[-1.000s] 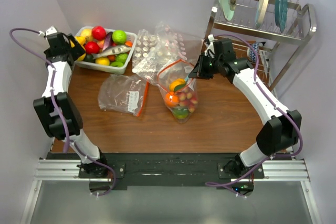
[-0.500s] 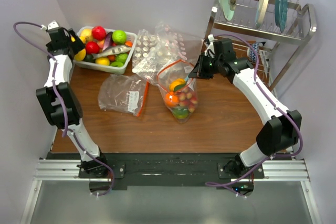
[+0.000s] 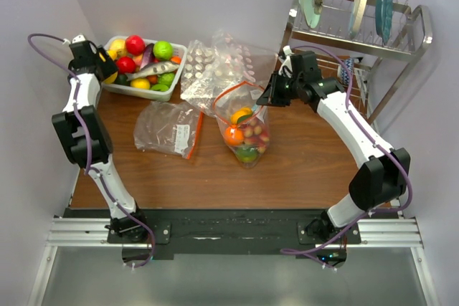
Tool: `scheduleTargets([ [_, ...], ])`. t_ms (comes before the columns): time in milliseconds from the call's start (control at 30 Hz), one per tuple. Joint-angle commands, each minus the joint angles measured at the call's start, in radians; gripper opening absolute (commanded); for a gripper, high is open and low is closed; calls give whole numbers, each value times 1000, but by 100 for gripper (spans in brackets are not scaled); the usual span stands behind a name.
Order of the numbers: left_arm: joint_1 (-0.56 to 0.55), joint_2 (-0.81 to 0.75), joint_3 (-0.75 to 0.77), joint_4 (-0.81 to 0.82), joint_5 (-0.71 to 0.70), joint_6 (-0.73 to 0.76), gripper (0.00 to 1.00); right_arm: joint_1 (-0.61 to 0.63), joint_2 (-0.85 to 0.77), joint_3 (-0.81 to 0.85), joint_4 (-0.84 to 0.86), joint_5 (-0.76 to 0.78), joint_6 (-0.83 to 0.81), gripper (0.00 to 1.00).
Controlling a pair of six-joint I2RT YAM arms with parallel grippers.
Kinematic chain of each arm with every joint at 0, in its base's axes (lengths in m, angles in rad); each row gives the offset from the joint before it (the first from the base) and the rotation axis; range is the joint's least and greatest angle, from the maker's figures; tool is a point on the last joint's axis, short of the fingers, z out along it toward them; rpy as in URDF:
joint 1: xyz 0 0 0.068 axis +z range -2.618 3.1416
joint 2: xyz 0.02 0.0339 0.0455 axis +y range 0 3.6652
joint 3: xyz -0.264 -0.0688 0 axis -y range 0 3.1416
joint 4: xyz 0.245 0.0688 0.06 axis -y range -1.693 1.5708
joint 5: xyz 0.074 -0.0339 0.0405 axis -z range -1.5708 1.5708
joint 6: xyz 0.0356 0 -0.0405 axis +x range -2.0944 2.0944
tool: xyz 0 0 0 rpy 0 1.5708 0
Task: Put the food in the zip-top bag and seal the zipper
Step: Pick up the fake fruit from the bin.
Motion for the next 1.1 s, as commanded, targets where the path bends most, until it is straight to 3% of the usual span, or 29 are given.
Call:
scheduleTargets([
  [0,20,15,47,5,58,10,70,1,5,42,32,-37,-2,0],
  [300,30,3,57,-4,61,10,58,-1,-3,36,29,-34,-2,0],
  [733,28,-135,37,19,130,-9,57,1,-6,34,28,-33,3,0],
  [900,28,-157,62,-1,187,-30,57,1,-8,34,29,-36,6,0],
  [1067,25,-187,44,17,378,-129,56,1,-11,34,32,-33,6,0],
])
